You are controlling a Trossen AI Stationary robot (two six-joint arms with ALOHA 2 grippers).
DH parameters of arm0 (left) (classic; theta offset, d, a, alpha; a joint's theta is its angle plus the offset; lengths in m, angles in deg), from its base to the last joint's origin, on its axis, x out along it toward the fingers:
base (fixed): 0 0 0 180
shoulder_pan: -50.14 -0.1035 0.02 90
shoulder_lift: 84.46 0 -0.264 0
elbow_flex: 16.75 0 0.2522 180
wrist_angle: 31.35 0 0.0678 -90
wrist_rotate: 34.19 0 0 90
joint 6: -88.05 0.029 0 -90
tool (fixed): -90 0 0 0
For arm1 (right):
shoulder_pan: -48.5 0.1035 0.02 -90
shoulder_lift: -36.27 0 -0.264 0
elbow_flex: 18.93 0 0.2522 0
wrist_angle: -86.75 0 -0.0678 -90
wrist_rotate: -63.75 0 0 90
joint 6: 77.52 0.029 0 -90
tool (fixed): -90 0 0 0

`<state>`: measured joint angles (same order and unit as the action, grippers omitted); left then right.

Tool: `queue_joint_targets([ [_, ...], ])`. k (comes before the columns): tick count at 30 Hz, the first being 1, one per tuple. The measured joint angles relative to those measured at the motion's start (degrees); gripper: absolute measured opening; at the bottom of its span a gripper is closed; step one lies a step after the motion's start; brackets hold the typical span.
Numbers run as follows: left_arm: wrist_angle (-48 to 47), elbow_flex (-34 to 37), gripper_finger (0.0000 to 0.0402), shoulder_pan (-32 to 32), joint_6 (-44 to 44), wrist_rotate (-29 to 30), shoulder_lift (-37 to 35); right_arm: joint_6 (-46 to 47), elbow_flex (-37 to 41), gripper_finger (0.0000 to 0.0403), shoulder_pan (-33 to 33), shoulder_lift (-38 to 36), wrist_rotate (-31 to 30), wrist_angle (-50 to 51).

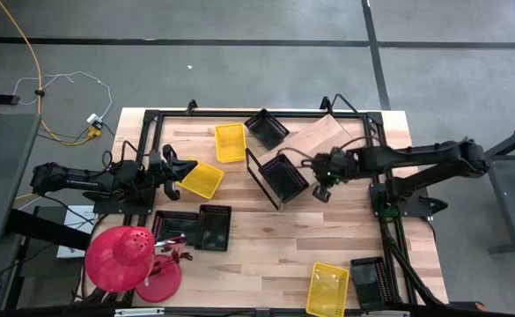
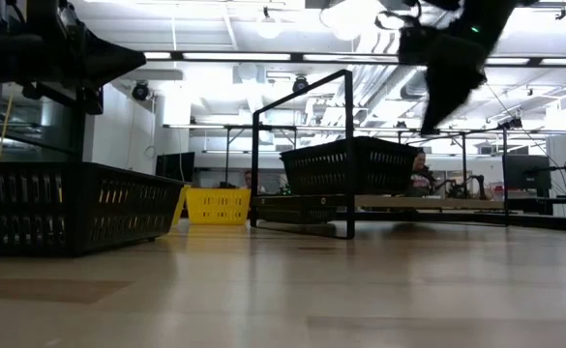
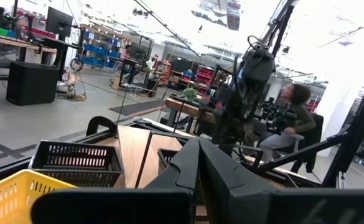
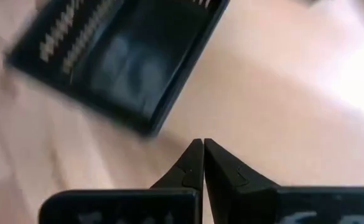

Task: Stack baskets on shelf by color
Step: Stack the black bin on top of the black bin on the shelf

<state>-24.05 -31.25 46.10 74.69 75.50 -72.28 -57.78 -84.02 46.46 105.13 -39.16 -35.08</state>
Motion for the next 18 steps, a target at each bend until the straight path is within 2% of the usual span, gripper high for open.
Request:
queue_joint_targets([
  [4,-0.10,0.00,0.0000,-0.01,0.01,-0.01,0.01,-7.47,-2.59,0.0000,-3.76,0.04,-5.38,-6.06],
  [6,-0.17,0.00,0.0000,0.00,0.01,-0.21,0.02,-10.56,-2.56,0.0000,-7.30,0.04,-6.12,-11.61],
  [8,-0.20,0.00,0.0000,0.00,0.01,-0.98,0.02,-13.26,-1.82,0.0000,-11.99,0.27,-3.54,-17.41],
  [13,-0.20,0.00,0.0000,0.00,0.01,-1.66,0.02,-15.58,-0.35,0.0002,-23.59,3.93,8.39,-28.37],
  [16,-0.22,0.00,0.0000,0.00,0.27,-1.66,0.02,-14.20,-0.35,0.0014,-27.77,7.38,14.19,-32.62],
  [18,-0.20,0.00,0.0000,0.00,0.95,-1.58,0.00,-12.86,-0.35,0.0030,-29.14,9.42,15.99,-34.66],
])
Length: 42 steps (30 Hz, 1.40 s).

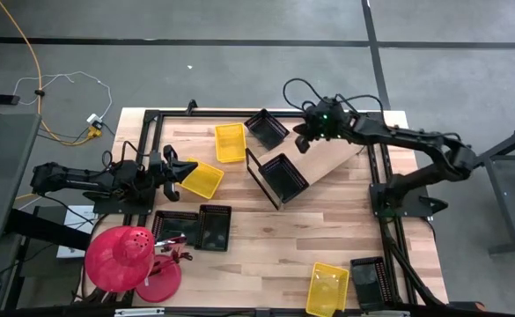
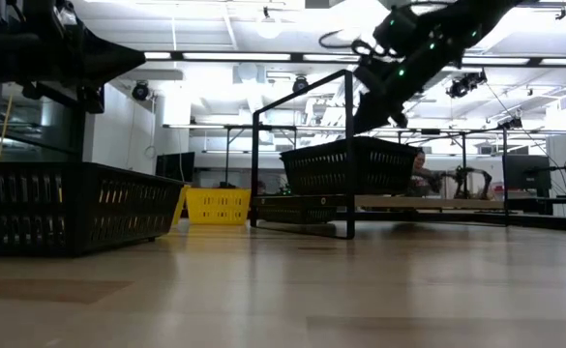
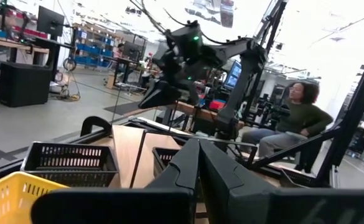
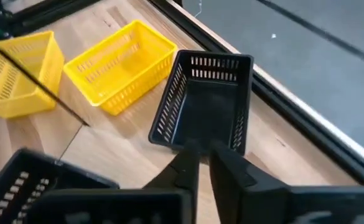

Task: Stack baskets on shelf by color
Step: Stack the black bin on top of the black bin on the shelf

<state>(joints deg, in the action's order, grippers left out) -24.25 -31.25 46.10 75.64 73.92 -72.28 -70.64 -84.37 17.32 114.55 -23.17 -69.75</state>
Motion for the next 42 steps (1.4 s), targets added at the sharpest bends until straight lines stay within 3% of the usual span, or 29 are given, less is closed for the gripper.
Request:
queue_joint_targets([
  [11,0.00,0.00,0.0000,0.00,0.13,0.53,0.02,6.80,0.00,0.0164,-2.84,5.27,0.63,-1.09],
  [16,0.00,0.00,0.0000,0.00,0.14,0.53,0.02,8.46,0.00,0.0202,-3.63,5.27,2.00,-1.08],
  [29,0.00,0.00,0.0000,-0.02,0.05,0.53,0.02,11.26,-1.16,0.0211,-3.54,5.68,0.60,0.40],
  [42,0.02,0.00,0.0000,0.00,-0.97,0.33,0.02,8.39,-28.26,0.0211,-1.46,24.78,-3.67,18.36],
])
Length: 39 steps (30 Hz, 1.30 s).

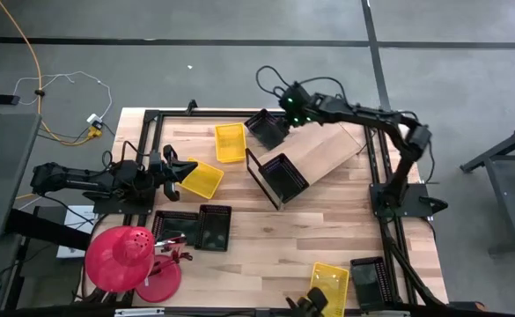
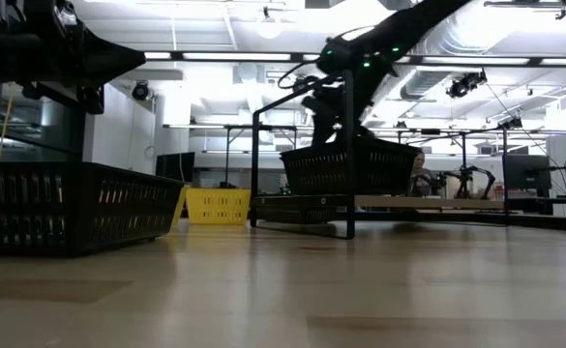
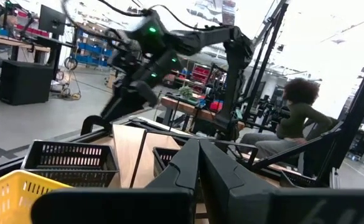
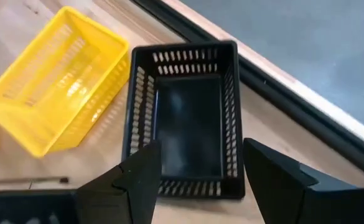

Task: Stack baskets on shelf by color
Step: Stack the black bin on top of the black bin on the shelf

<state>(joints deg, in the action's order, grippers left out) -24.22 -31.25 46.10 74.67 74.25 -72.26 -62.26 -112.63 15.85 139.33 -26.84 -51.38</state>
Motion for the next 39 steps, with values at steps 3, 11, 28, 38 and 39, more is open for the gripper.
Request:
queue_joint_targets([
  [3,0.00,0.00,0.0000,0.00,0.01,0.00,0.00,-1.40,-5.72,0.0211,-0.48,4.06,-0.92,4.65],
  [11,0.00,0.00,0.0000,0.00,0.01,-0.02,0.00,-2.69,-12.68,0.0211,-2.98,13.54,-1.60,10.62],
  [28,-0.04,0.00,0.0000,-0.02,0.01,-0.28,0.00,-1.82,-12.98,0.0202,-5.36,16.27,1.82,10.64],
  [38,-0.06,0.00,0.0000,-0.02,-0.11,-1.38,0.00,-1.82,-12.98,0.0169,-5.21,16.27,2.57,10.68],
  [39,-0.05,0.00,0.0000,-0.02,-0.15,-1.49,0.00,-1.74,-12.98,0.0166,-5.21,16.27,2.57,10.71],
])
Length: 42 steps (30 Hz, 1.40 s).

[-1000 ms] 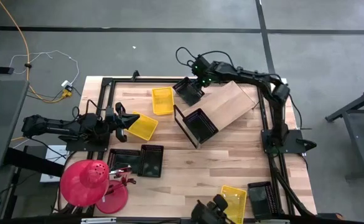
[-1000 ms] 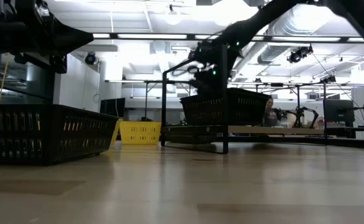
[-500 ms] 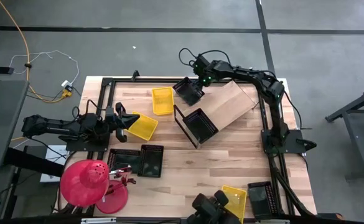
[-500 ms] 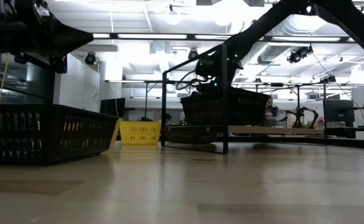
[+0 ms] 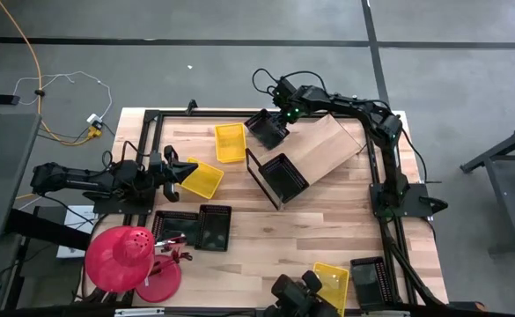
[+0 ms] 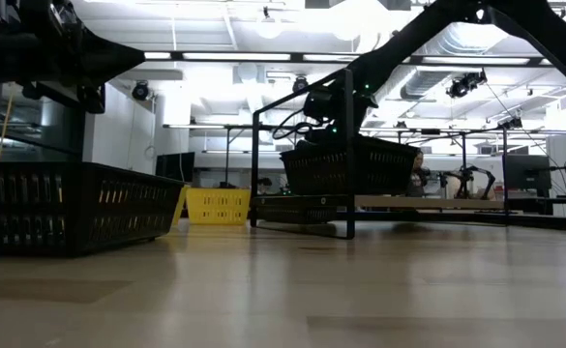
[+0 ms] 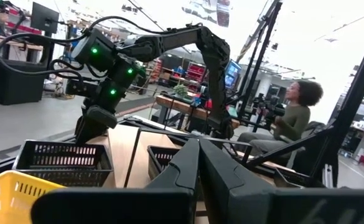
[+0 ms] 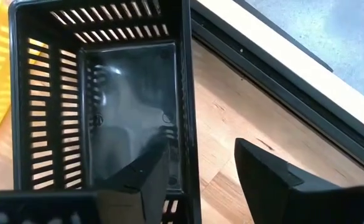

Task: Stack baskets on shelf by color
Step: Stack the black bin on top of the black bin on the shelf

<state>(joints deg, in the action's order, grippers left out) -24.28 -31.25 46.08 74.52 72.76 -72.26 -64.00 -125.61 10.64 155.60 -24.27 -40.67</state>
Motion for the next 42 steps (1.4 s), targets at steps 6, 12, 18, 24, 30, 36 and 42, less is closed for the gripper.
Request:
queue_joint_targets([
  [6,-0.01,0.00,0.0000,0.00,0.02,-0.02,0.00,-0.02,-0.02,0.0154,0.00,1.69,0.13,0.44],
  [12,-0.01,0.00,0.0000,0.00,0.03,0.02,0.00,-0.04,-0.02,0.0153,-0.02,2.19,-0.02,-0.81],
  [18,0.00,0.00,0.0000,0.01,0.14,0.15,0.00,0.20,-0.02,0.0132,-0.02,2.19,-2.12,-2.03],
  [24,0.01,0.00,0.0000,0.00,0.16,0.15,0.00,-0.44,-0.02,0.0020,-0.13,2.19,-1.95,-3.19],
  [30,0.01,0.00,0.0000,0.02,0.16,0.15,0.00,-1.07,-1.25,0.0008,-0.38,1.91,-2.12,-3.88],
  [36,0.01,0.00,0.0000,0.00,0.16,0.15,0.00,-2.99,-5.69,0.0003,-0.76,-5.57,-7.72,0.62],
  [42,0.01,0.00,0.0000,0.02,0.12,-0.02,0.00,-3.06,-6.32,0.0002,2.47,-20.00,-11.99,10.40],
])
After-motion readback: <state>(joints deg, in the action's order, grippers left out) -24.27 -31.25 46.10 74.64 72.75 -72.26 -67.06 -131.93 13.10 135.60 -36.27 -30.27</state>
